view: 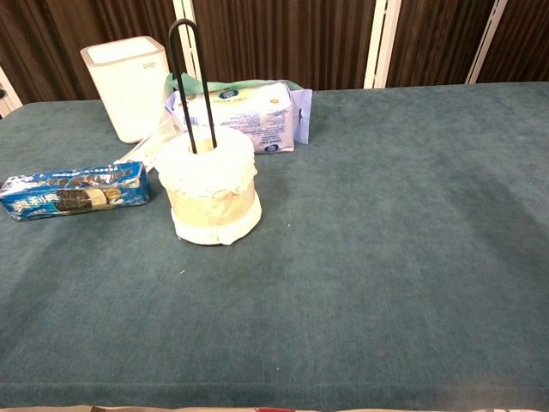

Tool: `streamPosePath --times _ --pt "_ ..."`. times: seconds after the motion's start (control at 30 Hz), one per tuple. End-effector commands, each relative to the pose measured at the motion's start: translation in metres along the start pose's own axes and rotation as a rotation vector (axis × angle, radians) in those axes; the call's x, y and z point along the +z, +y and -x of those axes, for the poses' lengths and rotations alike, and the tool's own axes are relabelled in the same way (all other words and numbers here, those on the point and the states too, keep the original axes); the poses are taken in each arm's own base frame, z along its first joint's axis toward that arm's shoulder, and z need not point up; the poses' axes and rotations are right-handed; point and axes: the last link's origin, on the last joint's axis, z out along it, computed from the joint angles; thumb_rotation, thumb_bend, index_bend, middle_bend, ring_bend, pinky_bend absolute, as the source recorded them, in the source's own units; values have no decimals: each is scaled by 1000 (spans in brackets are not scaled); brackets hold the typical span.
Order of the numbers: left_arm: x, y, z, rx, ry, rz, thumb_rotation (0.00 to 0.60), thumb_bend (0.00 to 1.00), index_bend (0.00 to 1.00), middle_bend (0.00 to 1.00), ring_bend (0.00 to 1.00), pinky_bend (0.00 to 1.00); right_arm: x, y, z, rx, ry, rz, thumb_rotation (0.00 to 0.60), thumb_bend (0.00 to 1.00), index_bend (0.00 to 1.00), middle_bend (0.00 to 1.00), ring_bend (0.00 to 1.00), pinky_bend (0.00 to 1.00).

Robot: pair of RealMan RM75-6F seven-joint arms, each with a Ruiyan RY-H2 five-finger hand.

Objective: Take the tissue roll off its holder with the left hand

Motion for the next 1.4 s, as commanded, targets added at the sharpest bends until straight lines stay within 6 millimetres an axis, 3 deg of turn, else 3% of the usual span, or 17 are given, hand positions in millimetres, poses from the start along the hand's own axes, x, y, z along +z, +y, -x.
streamPosePath --times 0.03,0.23,0.5,0.57,0.73,1.0,1.2,1.33,1.4 --pt "58 -5 58 -172 3 -104 600 355 0 0 0 86 5 4 0 12 -9 11 600 40 0 0 0 0" --pt "82 8 97 -194 -78 -140 600 353 0 0 0 83 8 6 2 -10 -16 32 600 40 0 0 0 0" --pt "118 18 128 -259 -187 -144 600 353 0 0 0 84 6 8 0 -7 3 49 600 40 0 0 0 0" --pt "116 23 136 -278 -205 -133 600 354 0 0 0 84 6 9 -1 -4 6 51 600 40 0 0 0 0" --pt "105 41 141 -363 -250 -116 600 355 0 0 0 84 5 10 -3 2 7 49 600 40 0 0 0 0" --pt "113 57 141 -472 -308 -131 600 355 0 0 0 86 2 12 -7 13 15 45 600 40 0 0 0 0" --pt "122 59 148 -426 -291 -132 600 355 0 0 0 91 -1 11 -8 15 10 31 600 40 0 0 0 0" --pt "124 57 152 -396 -276 -151 600 352 0 0 6 168 -3 12 -10 19 21 31 600 40 0 0 0 0" --pt "124 57 153 -384 -275 -157 600 350 0 6 77 226 -3 13 -11 21 21 33 600 40 0 0 0 0"
